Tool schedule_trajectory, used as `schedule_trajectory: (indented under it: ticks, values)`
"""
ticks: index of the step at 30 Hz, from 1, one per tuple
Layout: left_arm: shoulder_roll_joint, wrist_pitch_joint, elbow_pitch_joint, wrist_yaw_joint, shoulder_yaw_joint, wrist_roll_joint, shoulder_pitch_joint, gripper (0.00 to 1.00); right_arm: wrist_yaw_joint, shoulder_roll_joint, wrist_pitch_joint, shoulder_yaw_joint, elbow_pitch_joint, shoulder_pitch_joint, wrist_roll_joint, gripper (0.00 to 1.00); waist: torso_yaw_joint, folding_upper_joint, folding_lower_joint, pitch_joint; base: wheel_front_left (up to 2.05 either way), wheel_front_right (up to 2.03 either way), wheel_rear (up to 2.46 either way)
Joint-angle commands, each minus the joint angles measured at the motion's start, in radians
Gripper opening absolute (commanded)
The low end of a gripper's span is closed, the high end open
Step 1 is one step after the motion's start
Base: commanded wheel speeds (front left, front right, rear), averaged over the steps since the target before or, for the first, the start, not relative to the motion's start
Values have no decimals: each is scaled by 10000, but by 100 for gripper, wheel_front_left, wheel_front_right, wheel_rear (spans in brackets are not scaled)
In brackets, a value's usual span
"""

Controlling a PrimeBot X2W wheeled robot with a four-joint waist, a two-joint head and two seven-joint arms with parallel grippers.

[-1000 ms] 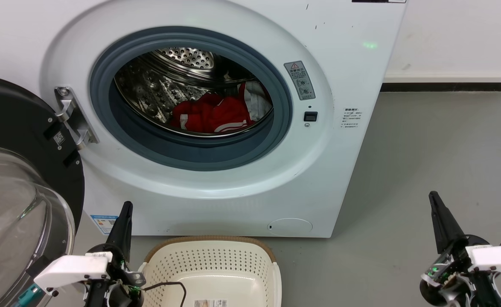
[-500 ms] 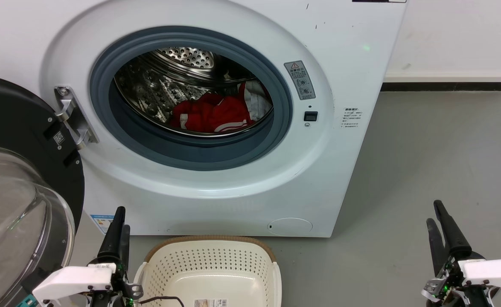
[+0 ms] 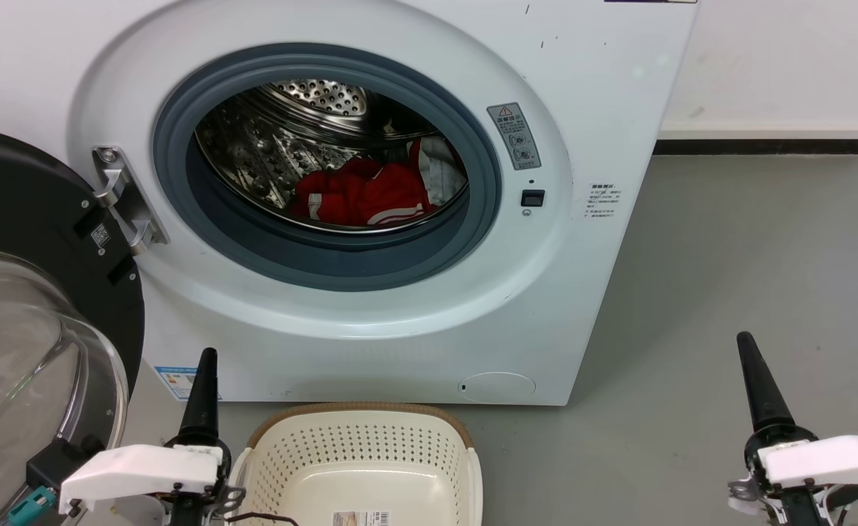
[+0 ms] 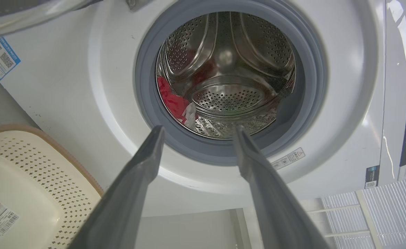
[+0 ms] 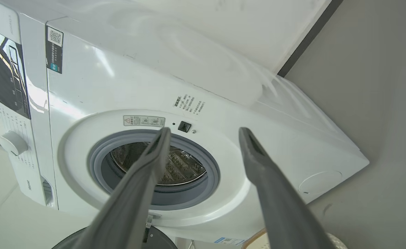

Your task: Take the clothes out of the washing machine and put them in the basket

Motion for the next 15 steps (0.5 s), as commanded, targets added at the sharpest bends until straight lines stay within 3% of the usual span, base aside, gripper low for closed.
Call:
schedule_trajectory:
  ticks: [1, 15]
  values:
    - [24, -111, -294, 95, -89, 446, -6, 100, 0, -21, -96, 46, -300, -7, -504, 100, 0, 0, 0, 0, 0, 0, 0]
    - [30, -636, -791, 704, -488, 3170, 296, 100, 0, -22, -621, 315, -959, 288, -3558, 100, 9, 0, 0, 4, 0, 0, 0]
